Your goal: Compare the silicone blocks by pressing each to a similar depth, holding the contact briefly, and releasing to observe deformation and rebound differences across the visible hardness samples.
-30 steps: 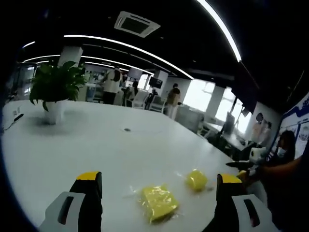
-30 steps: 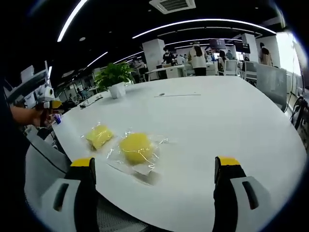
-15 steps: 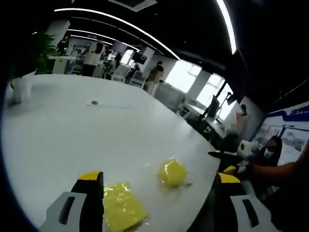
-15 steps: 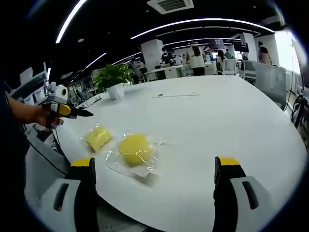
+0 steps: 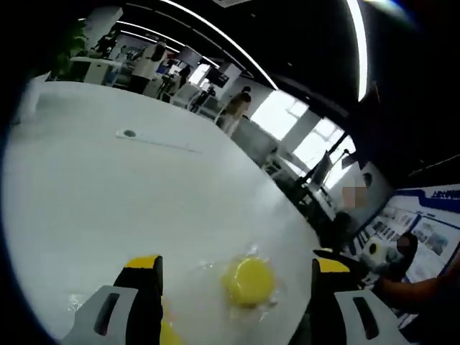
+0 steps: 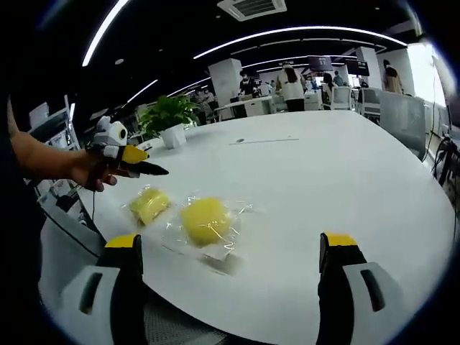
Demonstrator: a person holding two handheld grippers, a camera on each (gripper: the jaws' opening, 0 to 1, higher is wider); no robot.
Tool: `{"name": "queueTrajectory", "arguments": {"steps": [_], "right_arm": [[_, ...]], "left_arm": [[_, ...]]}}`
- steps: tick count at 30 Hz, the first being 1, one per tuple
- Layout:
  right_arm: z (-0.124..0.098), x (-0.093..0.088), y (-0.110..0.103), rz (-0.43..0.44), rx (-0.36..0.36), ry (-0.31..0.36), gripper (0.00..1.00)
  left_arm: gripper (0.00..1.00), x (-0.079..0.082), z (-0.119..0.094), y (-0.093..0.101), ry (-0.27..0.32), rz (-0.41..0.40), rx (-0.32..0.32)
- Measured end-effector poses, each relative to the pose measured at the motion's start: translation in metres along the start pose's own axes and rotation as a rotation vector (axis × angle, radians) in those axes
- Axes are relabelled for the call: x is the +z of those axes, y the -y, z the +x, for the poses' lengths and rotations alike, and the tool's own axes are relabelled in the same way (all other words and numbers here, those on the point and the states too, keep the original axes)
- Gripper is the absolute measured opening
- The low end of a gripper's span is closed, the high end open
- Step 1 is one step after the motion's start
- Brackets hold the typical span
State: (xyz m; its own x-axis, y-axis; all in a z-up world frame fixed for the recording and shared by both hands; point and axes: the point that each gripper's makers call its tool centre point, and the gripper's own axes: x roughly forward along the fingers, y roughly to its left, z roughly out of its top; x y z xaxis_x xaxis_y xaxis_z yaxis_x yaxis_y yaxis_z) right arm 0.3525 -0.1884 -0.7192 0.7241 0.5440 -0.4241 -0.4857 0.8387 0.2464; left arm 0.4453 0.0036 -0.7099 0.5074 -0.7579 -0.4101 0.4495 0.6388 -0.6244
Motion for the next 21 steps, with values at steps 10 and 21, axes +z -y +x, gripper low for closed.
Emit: {"name": "queueTrajectory", "arguments": {"steps": [10,21], "right_arm": [[-0.006,-0.006,-0.002,0.006,-0.003,-0.005,0.96],[-0.015,-0.006,0.005,-0.006,-0.009,-0.008,0.96]], "left_arm": [[0.73,-0.03,0.03,-0.013,-0.133,-0.184,0.006],[0.57,-0.043,0.058,-0.015,-0.179,-0.313,-0.016]]}}
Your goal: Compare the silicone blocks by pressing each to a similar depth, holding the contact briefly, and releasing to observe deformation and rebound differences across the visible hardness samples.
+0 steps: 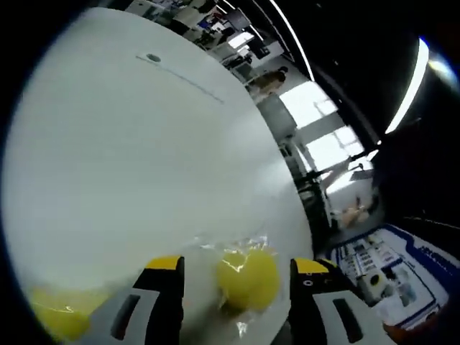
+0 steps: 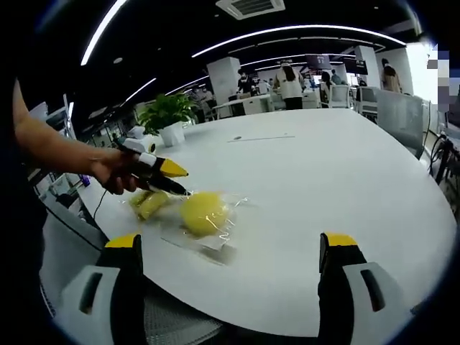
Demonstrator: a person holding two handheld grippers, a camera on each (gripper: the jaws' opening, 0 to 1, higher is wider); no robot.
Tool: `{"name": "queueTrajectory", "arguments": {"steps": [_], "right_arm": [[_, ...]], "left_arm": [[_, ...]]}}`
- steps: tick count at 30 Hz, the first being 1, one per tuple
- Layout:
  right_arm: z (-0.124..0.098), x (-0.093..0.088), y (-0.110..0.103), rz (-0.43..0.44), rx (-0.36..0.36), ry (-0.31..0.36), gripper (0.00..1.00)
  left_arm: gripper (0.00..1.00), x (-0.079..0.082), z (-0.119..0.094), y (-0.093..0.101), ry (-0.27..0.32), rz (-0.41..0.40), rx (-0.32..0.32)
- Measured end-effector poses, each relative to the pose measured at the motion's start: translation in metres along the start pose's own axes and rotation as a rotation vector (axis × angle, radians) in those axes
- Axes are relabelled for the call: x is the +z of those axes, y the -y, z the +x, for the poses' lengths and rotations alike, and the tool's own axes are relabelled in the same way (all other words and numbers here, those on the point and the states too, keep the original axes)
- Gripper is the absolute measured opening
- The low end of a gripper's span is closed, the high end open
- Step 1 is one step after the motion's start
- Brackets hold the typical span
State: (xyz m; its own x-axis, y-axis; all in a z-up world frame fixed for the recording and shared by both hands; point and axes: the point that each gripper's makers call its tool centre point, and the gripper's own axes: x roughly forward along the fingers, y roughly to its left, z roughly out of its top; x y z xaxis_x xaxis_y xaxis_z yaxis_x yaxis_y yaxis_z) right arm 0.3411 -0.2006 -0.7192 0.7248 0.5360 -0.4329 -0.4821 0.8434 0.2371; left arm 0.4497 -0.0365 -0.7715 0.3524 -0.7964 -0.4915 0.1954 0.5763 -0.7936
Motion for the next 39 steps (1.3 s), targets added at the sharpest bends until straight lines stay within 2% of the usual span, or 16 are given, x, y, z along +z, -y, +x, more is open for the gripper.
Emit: {"name": "queueTrajectory", "arguments": {"steps": [3,5,6,7,11,13,18,21,22,25,28,31,33,35,39], "right_arm": [[0.001,0.001,-0.001,0.003,0.0,0.001,0.96],[0.001,0.0,-0.001,0.007,0.002,0.0,0.96],[0.002,-0.001,-0.001,0.007,0.003,0.0,0.96],[0.003,-0.001,-0.001,0.009,0.003,0.001,0.96],[0.006,-0.003,-0.001,0.018,0.008,0.0,0.96],[0.007,-0.005,-0.001,0.018,0.013,-0.007,0.96],[0.007,-0.004,0.002,0.02,0.012,-0.016,0.96],[0.005,-0.005,0.008,0.046,-0.001,-0.017,0.96],[0.004,-0.005,0.01,0.08,-0.007,-0.018,0.96],[0.005,0.003,0.013,0.082,-0.01,-0.006,0.96],[0.008,0.007,0.012,0.09,0.0,0.009,0.96],[0.013,0.002,0.011,0.086,0.013,-0.001,0.96],[0.017,-0.001,0.009,0.08,0.022,-0.012,0.96],[0.017,0.002,0.006,0.08,0.029,-0.007,0.96],[0.017,0.005,0.003,0.074,0.039,-0.003,0.96]], "left_arm": [[0.53,-0.004,0.004,-0.006,-0.02,-0.043,0.018],[0.38,0.001,0.003,-0.013,-0.006,-0.089,0.069],[0.32,0.002,0.003,-0.014,-0.004,-0.091,0.07],[0.29,0.005,0.004,-0.012,0.011,-0.112,0.06],[0.3,0.002,0.01,-0.012,-0.014,-0.119,0.054],[0.25,0.0,0.012,-0.019,-0.029,-0.111,0.084],[0.17,-0.004,0.017,-0.022,-0.037,-0.143,0.091],[0.07,0.001,0.014,-0.025,-0.004,-0.125,0.113],[0.03,0.002,0.014,-0.025,0.004,-0.136,0.106],[0.0,0.002,0.016,-0.024,-0.008,-0.16,0.101],[0.01,0.0,0.018,-0.017,0.002,-0.273,0.064],[0.04,-0.005,0.018,-0.02,-0.011,-0.25,0.06],[0.07,-0.008,0.017,-0.022,-0.028,-0.216,0.081],[0.01,-0.006,0.018,-0.018,-0.036,-0.169,0.061],[0.0,-0.006,0.021,-0.016,-0.054,-0.122,0.073]]}}
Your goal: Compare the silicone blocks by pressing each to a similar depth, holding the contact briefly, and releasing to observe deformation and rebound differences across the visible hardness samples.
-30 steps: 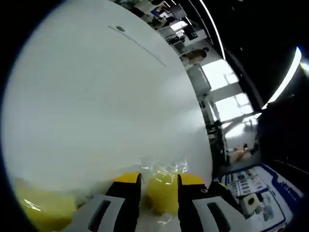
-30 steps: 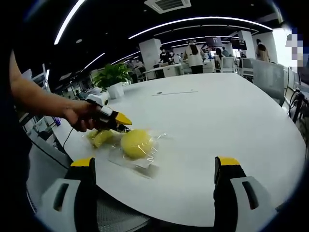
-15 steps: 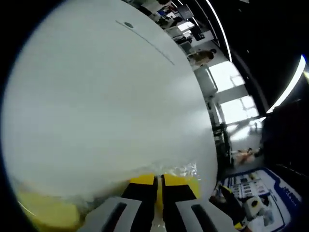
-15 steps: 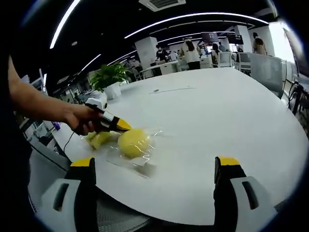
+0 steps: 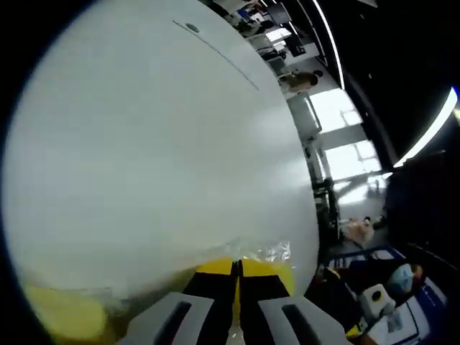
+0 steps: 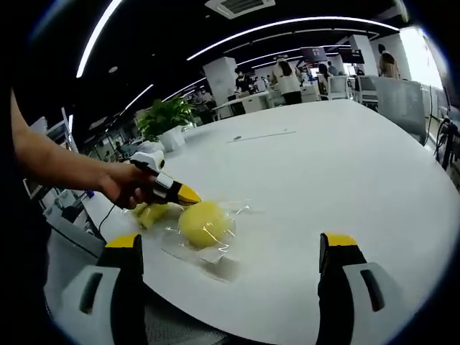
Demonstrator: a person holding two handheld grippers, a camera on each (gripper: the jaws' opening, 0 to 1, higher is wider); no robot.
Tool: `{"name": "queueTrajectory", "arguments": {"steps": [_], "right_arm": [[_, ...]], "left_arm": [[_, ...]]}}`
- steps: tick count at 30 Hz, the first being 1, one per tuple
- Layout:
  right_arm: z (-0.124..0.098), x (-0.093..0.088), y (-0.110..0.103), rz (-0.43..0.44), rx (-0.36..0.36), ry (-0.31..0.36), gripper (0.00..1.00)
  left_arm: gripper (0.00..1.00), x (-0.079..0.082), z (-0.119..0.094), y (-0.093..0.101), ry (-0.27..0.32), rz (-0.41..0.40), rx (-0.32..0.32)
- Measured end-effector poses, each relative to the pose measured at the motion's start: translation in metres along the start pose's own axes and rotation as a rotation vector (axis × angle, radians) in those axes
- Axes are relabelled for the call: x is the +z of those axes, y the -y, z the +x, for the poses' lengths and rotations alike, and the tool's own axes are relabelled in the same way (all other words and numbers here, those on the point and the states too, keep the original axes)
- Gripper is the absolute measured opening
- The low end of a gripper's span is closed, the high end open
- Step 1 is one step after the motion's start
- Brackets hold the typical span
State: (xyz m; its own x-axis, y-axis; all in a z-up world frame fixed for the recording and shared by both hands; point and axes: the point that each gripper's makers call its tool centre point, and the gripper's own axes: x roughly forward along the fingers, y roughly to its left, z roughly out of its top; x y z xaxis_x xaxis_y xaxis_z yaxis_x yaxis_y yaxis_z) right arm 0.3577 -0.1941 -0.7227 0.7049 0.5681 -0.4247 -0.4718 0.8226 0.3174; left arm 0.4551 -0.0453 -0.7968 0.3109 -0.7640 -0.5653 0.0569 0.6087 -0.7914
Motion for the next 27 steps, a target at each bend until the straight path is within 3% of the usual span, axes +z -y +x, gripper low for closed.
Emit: {"name": "queueTrajectory", "arguments": {"steps": [2,9,13,17,19,27], "right_arm": [[0.0,0.0,0.0,-0.003,0.001,-0.002,0.96],[-0.002,-0.001,0.002,-0.01,0.007,-0.006,0.96],[-0.005,0.001,0.003,-0.001,0.002,0.003,0.96],[-0.008,0.001,0.003,0.001,-0.002,0.006,0.96],[-0.009,0.002,0.003,0.004,-0.002,0.009,0.96],[-0.007,0.013,-0.008,-0.006,0.01,0.024,0.96]], "left_arm": [[0.0,0.001,0.0,0.001,0.001,0.058,0.011],[0.0,0.001,-0.006,0.014,0.047,0.081,-0.021],[0.0,0.003,-0.015,0.042,0.072,0.137,-0.098],[0.0,-0.002,-0.03,0.067,0.097,0.292,-0.115],[0.0,-0.005,-0.037,0.075,0.111,0.307,-0.114],[0.0,-0.007,-0.062,0.077,0.16,0.368,-0.106]]}}
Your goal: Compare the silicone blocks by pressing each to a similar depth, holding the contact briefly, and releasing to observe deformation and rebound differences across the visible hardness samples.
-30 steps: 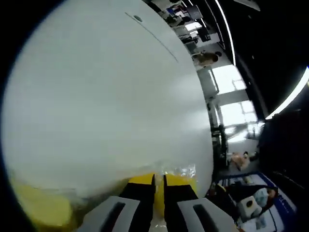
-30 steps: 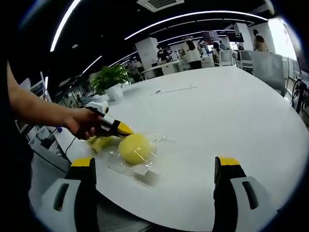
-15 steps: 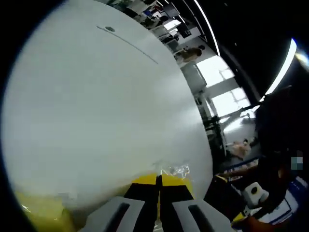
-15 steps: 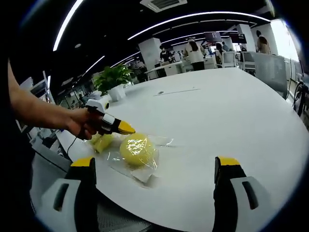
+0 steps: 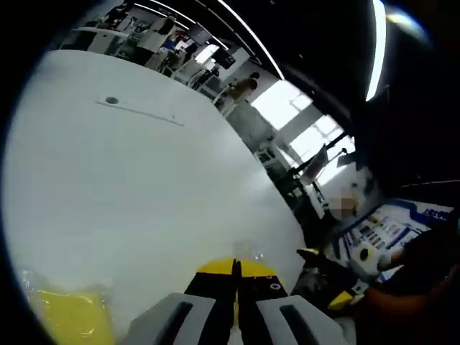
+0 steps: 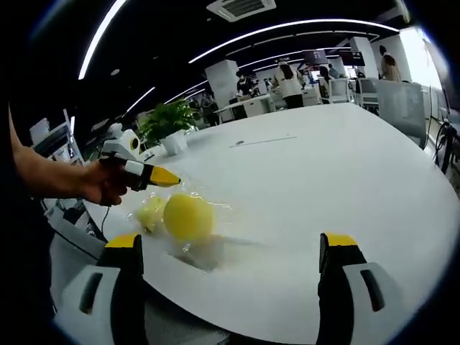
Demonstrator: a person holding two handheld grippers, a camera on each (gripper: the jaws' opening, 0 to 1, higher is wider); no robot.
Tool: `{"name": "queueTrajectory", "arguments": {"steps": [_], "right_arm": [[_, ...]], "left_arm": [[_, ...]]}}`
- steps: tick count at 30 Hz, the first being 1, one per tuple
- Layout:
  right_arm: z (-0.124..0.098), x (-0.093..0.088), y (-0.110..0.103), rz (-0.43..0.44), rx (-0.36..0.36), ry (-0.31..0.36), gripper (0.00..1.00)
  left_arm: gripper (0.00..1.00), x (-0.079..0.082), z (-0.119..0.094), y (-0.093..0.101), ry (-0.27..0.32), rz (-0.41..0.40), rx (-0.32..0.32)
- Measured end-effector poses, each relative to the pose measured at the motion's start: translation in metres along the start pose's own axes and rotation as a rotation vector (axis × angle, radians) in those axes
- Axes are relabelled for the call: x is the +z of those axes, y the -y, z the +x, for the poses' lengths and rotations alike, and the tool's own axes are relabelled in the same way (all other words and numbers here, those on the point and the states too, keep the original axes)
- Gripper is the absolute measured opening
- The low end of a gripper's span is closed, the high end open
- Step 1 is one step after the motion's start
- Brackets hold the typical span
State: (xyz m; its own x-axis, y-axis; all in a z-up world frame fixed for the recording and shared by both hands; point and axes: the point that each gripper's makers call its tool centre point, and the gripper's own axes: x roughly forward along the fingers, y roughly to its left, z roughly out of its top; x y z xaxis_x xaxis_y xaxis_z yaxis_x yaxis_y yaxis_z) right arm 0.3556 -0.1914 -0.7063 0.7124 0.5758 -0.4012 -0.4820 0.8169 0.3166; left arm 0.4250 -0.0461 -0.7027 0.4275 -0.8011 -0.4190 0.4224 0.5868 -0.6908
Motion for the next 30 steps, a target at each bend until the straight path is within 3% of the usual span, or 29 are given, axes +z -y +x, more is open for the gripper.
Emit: {"name": "queueTrajectory", "arguments": {"steps": [8,17,25,30], "right_arm": [[0.0,0.013,-0.004,-0.018,0.003,0.03,0.96],[0.005,0.017,-0.008,-0.042,0.014,0.028,0.96],[0.005,0.034,-0.011,-0.055,0.014,0.058,0.96],[0.005,0.044,-0.01,-0.063,0.014,0.074,0.96]], "left_arm": [[0.0,0.005,-0.012,-0.001,0.027,0.022,0.009],[0.0,0.032,-0.017,0.014,0.041,0.172,0.006],[0.0,0.056,-0.024,0.017,0.057,0.215,-0.003],[0.0,0.075,-0.035,0.026,0.067,0.283,-0.006]]}}
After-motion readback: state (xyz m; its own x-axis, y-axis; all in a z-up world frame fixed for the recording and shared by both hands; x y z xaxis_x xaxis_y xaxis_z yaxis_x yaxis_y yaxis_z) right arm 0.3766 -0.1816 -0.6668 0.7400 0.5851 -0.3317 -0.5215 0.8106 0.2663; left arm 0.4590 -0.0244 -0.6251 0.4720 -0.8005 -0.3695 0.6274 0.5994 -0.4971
